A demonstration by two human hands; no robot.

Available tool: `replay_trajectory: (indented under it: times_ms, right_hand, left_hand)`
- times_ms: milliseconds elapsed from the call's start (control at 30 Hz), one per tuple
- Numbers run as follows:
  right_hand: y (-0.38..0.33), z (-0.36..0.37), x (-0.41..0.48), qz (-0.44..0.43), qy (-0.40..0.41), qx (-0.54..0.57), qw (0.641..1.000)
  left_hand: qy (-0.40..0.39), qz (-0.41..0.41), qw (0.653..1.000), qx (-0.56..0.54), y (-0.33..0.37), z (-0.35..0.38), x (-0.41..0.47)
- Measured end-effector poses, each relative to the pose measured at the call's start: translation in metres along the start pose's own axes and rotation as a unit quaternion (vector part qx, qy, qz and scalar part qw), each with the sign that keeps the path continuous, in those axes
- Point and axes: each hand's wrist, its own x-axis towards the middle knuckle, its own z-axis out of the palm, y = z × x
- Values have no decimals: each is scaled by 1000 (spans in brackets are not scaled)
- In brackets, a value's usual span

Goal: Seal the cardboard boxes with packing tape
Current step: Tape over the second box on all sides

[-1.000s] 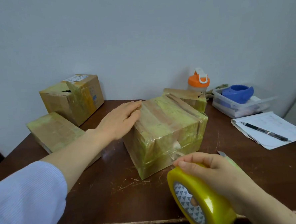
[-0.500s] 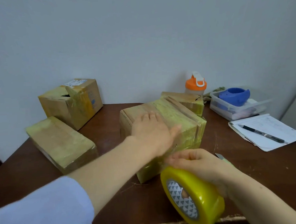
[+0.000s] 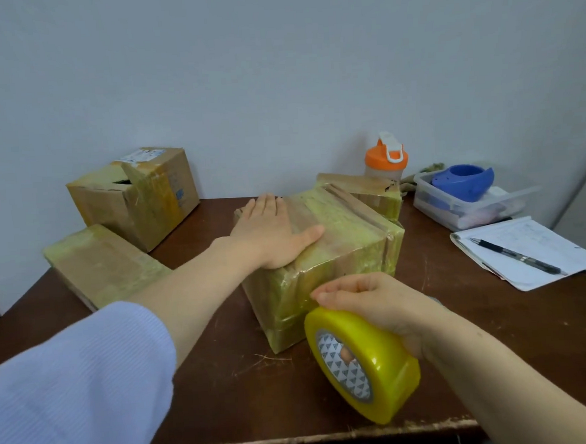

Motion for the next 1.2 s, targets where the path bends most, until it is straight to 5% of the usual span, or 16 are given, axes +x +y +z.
replay_trajectory:
  times_ms: [200, 367, 467, 633, 967, 1200]
  right_hand:
    - [5, -2, 6, 5, 0, 11, 1000]
    - [-2, 4, 13, -16, -14, 61, 998]
    - [-5, 4, 13, -43, -37, 111, 992]
    - [9, 9, 12, -50, -44, 157, 985]
    - [-11, 0, -18, -89, -24, 177, 980]
    - [-91, -35, -57, -239, -73, 188, 950]
  left_hand:
    - [97, 147, 984, 3, 15, 27, -45]
    - [64, 189, 980, 27, -3, 13, -16]
    - [118, 182, 976, 23, -13, 14, 0]
    - [127, 166, 965, -156, -33, 24, 0]
    - [150, 122, 978, -82, -17, 1, -18]
    - [0, 39, 923, -384, -11, -58, -14]
